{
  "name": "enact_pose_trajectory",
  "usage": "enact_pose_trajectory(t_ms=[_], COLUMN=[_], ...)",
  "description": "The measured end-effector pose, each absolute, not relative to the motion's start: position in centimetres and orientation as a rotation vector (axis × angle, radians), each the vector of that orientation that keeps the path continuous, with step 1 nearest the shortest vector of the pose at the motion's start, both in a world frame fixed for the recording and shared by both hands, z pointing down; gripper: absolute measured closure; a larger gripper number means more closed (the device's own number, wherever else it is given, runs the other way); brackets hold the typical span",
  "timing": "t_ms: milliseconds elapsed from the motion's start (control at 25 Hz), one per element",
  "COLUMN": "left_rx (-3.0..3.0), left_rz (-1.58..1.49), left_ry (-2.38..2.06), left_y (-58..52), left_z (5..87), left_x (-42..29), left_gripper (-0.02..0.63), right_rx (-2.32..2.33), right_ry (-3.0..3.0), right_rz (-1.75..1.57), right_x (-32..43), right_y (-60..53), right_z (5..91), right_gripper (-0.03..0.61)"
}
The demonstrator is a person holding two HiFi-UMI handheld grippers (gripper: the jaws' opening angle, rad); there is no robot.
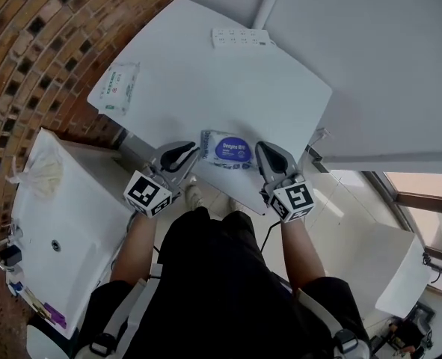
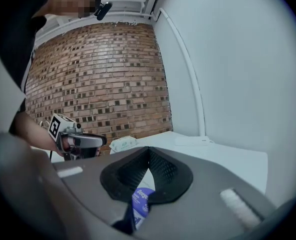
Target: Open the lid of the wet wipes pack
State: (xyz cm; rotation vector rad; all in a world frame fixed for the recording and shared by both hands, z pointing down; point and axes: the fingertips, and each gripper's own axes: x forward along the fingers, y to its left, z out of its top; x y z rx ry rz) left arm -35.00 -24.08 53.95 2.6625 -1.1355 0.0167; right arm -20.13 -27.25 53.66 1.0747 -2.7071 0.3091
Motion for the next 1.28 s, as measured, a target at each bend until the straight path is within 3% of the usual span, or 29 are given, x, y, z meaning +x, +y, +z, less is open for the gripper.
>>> enact_pose_trajectory(t_ms=[520,600,840,1280], left_rx=[2.701,2.713,2.675,2.674], left_rz=[0.440,0.516,0.690,0.638], left_ry=[-0.923,-0.891,-0.807,-0.819], left_y=[-24.7,-25.0,-24.5,-24.3], left_z=[62.8,64.3,68.7,69.2], left_x=[-28.6,-27.8,-27.5,-27.5], left_gripper=[0.379,0.350,0.321,0.322], right_rx=[0.907,0.837,0.592,0.230], right_ry=[-2.589,-2.568,-2.474,-2.337], right_rz=[0.256,0.255,0.143,-0.056], right_x=[-18.9,-19.2,-20.9,-23.1], right_y=[-26.3,-26.2,-25.6,-24.5], right_z=[57.8,58.9,62.1,66.5], right_gripper=[0.572,0.474,0.348,0.281])
